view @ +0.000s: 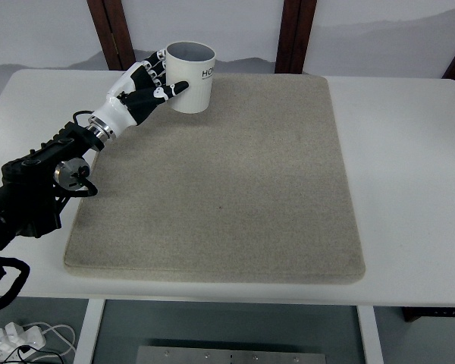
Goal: Flip white cup upright
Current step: 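Lower the upright mug onto the mat with the left hand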
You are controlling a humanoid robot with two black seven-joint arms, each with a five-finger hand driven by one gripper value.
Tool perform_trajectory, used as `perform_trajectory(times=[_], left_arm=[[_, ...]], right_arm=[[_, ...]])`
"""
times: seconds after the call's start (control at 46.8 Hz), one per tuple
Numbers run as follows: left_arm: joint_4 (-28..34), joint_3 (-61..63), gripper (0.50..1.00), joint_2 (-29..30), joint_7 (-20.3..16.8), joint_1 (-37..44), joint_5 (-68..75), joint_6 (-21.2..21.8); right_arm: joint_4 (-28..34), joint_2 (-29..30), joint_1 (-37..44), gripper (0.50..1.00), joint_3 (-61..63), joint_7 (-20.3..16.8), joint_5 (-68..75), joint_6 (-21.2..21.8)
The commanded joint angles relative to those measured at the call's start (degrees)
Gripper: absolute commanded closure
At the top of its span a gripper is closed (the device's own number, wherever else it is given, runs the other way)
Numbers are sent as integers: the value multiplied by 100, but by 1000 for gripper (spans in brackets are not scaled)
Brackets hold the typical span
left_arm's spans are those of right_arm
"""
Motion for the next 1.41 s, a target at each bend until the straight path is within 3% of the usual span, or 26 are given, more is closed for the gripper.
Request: perform_trajectory(times=[0.0, 1.153, 1.388], left_arm=[[66, 18, 1000, -30, -49, -1, 31, 1], [382, 853, 1000, -259, -104, 35, 84, 337], [382, 836, 782, -268, -104, 35, 75, 398]], right_arm=[[0, 0, 0, 548, -2, 0, 0, 0], [0, 0, 0, 548, -2, 0, 0, 0], [0, 0, 0, 548, -2, 0, 0, 0]])
